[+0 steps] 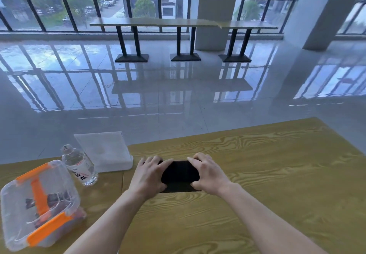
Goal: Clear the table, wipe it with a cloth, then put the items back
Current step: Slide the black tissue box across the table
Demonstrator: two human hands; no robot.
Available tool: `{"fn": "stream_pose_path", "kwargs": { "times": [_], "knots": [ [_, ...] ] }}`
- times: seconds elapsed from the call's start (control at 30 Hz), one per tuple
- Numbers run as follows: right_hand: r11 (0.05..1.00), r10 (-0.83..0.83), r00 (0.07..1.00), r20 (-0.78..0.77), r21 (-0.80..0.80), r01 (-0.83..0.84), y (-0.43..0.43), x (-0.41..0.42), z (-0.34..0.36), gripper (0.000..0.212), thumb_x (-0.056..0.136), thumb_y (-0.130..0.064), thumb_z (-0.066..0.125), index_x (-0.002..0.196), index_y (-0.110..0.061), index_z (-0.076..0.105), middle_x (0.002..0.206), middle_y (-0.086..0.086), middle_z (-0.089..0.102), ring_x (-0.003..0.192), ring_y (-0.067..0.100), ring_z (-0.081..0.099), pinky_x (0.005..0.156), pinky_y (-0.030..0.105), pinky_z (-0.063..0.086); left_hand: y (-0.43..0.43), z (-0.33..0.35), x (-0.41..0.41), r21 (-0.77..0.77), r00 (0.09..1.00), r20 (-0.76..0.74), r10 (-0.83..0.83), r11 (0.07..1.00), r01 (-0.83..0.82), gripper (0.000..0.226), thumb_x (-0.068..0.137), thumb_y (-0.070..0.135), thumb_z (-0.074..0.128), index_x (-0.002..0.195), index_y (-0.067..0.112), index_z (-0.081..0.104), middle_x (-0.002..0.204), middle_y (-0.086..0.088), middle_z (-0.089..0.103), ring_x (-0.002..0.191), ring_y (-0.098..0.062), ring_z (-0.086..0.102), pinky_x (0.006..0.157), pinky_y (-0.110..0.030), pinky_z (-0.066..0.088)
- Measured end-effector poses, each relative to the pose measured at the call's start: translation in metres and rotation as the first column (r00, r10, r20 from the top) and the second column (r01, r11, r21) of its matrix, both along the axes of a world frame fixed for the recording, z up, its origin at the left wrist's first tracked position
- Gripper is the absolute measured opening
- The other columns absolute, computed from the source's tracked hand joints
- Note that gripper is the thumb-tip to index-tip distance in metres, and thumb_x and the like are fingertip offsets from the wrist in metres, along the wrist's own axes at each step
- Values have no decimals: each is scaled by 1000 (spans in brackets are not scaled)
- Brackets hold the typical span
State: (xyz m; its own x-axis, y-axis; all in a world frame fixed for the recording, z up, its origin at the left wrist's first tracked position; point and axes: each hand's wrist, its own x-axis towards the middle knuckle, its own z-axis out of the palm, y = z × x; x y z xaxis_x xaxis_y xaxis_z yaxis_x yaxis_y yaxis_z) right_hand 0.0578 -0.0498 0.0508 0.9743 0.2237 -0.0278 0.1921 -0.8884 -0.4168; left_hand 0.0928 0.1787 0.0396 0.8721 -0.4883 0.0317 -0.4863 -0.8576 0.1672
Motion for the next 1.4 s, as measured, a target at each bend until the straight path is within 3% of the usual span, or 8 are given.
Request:
{"fn": "stream_pose_path", "kwargs": {
  "times": [0.7, 1.03, 1.17, 1.4],
  "knots": [
    [975, -223, 975, 8, 21, 223, -292, -66, 7, 81, 74, -29, 71, 148, -18, 39, 130, -10, 40, 119, 12, 35, 96, 29, 45, -300, 13, -19, -31, 978, -12, -206, 978, 205, 76, 70, 40, 68, 139, 45, 37, 120, 11, 51, 115, -17, 45, 104, -34, 30],
    [904, -426, 904, -28, 14, 427, -374, -67, 15, 83, 74, -30, 72, 149, -18, 38, 131, -9, 40, 123, 13, 35, 98, 29, 43, -407, 24, 18, -8, 927, -45, -372, 928, 372, 75, 73, 35, 73, 139, 44, 38, 121, 8, 50, 115, -20, 44, 107, -42, 29],
    [886, -464, 886, -21, 20, 464, -416, -55, 15, 82, 75, -29, 72, 149, -19, 37, 131, -10, 40, 122, 11, 35, 92, 25, 42, -454, 24, 36, 1, 916, -23, -401, 916, 402, 74, 74, 35, 73, 139, 44, 38, 121, 8, 51, 114, -21, 45, 105, -41, 31],
    [875, -480, 876, -41, 47, 482, -526, -6, -5, 80, 76, -26, 71, 149, -18, 37, 129, -9, 41, 121, 15, 36, 95, 27, 41, -572, 8, 89, 21, 917, -65, -394, 918, 396, 69, 75, 29, 70, 136, 44, 40, 121, 6, 51, 116, -21, 44, 109, -45, 28]
  ]
}}
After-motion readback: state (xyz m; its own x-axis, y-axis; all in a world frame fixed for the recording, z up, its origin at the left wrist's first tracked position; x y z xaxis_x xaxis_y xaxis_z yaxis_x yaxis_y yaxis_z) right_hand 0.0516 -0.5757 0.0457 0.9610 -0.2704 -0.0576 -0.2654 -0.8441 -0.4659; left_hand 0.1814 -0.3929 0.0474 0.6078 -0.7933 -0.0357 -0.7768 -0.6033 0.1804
